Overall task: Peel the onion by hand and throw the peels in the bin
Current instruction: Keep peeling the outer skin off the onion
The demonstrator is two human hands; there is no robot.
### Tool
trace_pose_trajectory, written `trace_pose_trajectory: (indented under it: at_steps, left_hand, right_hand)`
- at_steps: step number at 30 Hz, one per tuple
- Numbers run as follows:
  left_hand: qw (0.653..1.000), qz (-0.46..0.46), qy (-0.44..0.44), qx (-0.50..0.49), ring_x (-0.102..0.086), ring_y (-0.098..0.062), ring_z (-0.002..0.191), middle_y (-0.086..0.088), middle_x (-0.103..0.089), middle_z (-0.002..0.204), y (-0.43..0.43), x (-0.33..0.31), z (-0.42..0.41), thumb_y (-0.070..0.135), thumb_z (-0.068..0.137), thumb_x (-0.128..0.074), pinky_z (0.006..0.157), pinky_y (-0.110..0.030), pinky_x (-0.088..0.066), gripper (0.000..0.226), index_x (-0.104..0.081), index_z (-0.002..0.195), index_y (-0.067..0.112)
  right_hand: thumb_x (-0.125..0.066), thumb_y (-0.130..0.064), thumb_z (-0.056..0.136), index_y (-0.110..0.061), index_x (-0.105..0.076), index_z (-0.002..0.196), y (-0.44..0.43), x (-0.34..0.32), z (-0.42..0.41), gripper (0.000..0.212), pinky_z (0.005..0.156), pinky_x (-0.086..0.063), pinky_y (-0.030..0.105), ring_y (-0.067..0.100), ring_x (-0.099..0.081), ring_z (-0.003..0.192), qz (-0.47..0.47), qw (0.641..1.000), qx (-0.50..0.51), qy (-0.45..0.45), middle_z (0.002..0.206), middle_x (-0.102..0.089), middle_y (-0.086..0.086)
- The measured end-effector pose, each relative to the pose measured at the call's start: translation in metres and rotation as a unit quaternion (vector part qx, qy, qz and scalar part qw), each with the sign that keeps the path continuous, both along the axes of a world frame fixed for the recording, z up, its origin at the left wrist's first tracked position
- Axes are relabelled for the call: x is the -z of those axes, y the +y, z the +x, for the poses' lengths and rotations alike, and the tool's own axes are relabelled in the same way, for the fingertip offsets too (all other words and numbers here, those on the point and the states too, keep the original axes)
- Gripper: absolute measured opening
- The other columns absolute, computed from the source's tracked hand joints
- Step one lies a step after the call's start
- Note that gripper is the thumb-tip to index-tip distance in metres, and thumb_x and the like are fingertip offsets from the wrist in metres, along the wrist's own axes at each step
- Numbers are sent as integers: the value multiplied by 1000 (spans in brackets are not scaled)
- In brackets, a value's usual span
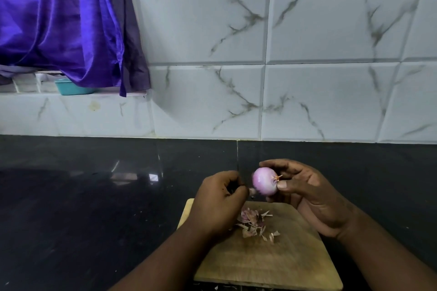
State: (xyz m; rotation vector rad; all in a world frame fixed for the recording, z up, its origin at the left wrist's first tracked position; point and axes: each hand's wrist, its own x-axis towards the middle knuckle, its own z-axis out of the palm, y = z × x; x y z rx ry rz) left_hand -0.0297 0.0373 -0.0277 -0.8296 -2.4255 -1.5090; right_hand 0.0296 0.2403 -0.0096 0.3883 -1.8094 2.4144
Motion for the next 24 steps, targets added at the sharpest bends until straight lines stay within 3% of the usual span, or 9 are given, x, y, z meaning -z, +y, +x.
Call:
trace_pose_trajectory:
  at_steps: [3, 5, 8, 11, 16, 19, 24]
  left_hand:
    - [995, -91, 27, -24, -61, -5, 62, 10, -64, 68, -1, -1, 2, 34, 98, -65, 57, -21, -38, 39, -63, 60, 31]
    - [993, -104, 48, -41, -62, -6, 66, 10, -65, 72, -1, -2, 2, 36, 93, -69, 56, -23, -41, 28, -66, 65, 31]
    - [995, -44, 65, -62, -62, -9, 70, 7, -67, 76, -2, -3, -1, 33, 80, -64, 60, -41, -55, 8, -67, 76, 27]
    - [995, 30, 88, -40, -63, -13, 75, 6, -67, 80, -3, -2, -3, 27, 85, -63, 66, -45, -55, 8, -69, 81, 26]
    - [983, 69, 168, 29, -67, -13, 93, 14, -69, 98, -3, -6, 0, 24, 96, -68, 71, -19, -50, 11, -77, 103, 23]
    - [979, 56, 189, 51, -66, -15, 97, 14, -66, 102, -2, -5, 0, 27, 95, -75, 72, -21, -50, 14, -79, 109, 25]
    - [976, 37, 211, 31, -65, -13, 93, 17, -65, 99, -1, -2, -2, 34, 90, -78, 70, -19, -49, 13, -80, 101, 27]
  right_hand:
    - [-71, -4, 77, -9, -76, 118, 1, -1, 0, 41, 68, -64, 31, 29, -72, 77, 11, 1000, 13, -1, 111, -75, 20]
    - [-68, -6, 80, -9, -75, 119, 2, 1, 0, 40, 68, -63, 31, 28, -71, 76, 26, 999, 21, -6, 112, -75, 20]
    - [-69, -9, 82, -12, -75, 117, 0, 1, 1, 36, 69, -64, 34, 27, -74, 86, 60, 998, 30, -17, 116, -75, 16]
    - [-72, -12, 82, -13, -73, 117, 0, 1, 0, 35, 73, -65, 39, 31, -75, 93, 81, 996, 39, -23, 120, -74, 15]
    - [-75, -12, 81, -13, -73, 118, 1, 3, 0, 37, 84, -64, 46, 39, -73, 108, 124, 991, 54, -10, 120, -74, 14]
    - [-76, -14, 81, -12, -72, 118, 1, 3, 0, 38, 83, -64, 46, 38, -73, 107, 143, 988, 64, -3, 120, -75, 13]
    - [-79, -13, 78, -10, -72, 116, -1, 3, 0, 38, 82, -64, 45, 42, -73, 104, 154, 985, 82, 0, 115, -76, 12]
